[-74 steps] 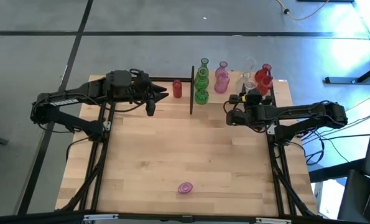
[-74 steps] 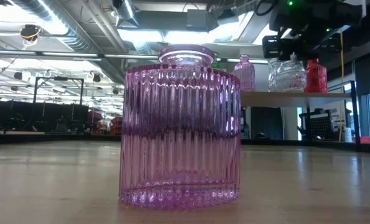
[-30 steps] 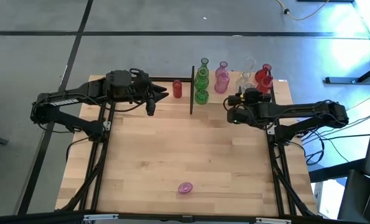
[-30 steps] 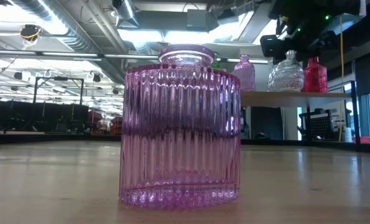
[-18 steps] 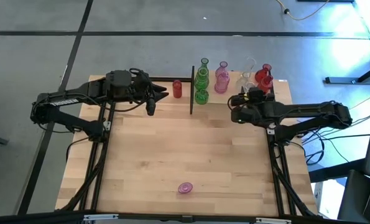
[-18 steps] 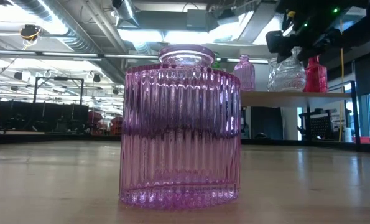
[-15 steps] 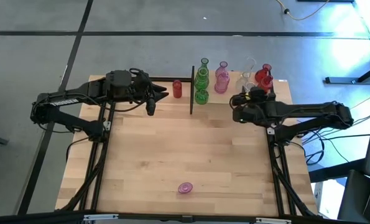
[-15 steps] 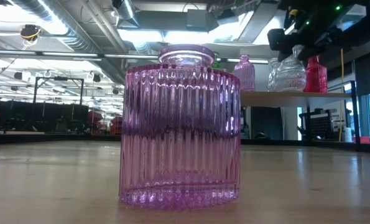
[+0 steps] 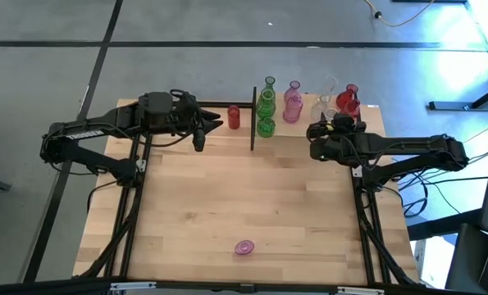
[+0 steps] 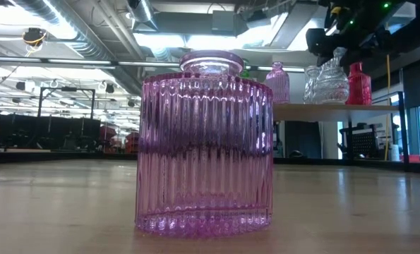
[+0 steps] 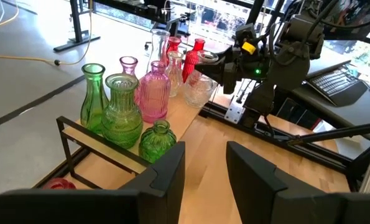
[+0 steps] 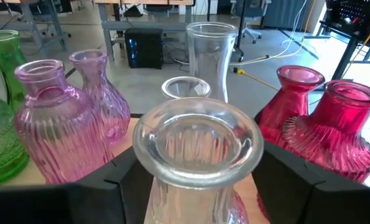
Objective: Sort vases onto shelf
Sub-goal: Put the transparent vase on the shelf aligned with the other transparent vases
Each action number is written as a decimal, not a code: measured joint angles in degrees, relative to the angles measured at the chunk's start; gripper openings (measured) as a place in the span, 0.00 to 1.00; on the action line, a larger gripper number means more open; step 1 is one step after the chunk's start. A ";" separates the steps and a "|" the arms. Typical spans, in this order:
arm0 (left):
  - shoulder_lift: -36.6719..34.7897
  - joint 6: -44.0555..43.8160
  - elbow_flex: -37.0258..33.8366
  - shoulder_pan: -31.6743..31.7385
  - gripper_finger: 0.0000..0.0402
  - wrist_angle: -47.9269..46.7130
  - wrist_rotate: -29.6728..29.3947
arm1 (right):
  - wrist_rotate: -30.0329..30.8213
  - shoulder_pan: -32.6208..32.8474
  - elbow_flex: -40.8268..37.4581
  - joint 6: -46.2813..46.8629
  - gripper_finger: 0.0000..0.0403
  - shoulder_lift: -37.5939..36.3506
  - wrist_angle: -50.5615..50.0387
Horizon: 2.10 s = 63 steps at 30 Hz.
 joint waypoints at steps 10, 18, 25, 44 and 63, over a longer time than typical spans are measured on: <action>0.00 -0.09 0.00 0.00 0.28 0.02 0.57 | 1.47 1.61 0.04 -3.10 0.59 0.00 3.70; 0.00 -0.08 0.00 0.00 0.28 0.02 0.66 | 3.11 4.13 2.39 -4.55 0.59 0.00 1.78; 0.00 -0.08 0.00 -0.02 0.28 0.42 0.68 | 4.97 4.04 6.84 -8.35 0.59 -0.02 -1.99; -0.01 -0.39 0.00 -0.74 0.28 2.23 2.10 | 3.38 4.07 1.30 5.10 0.59 0.14 -3.47; -0.02 -0.46 0.00 -0.72 0.28 2.40 1.95 | 0.89 1.07 0.85 4.67 0.59 0.13 -1.02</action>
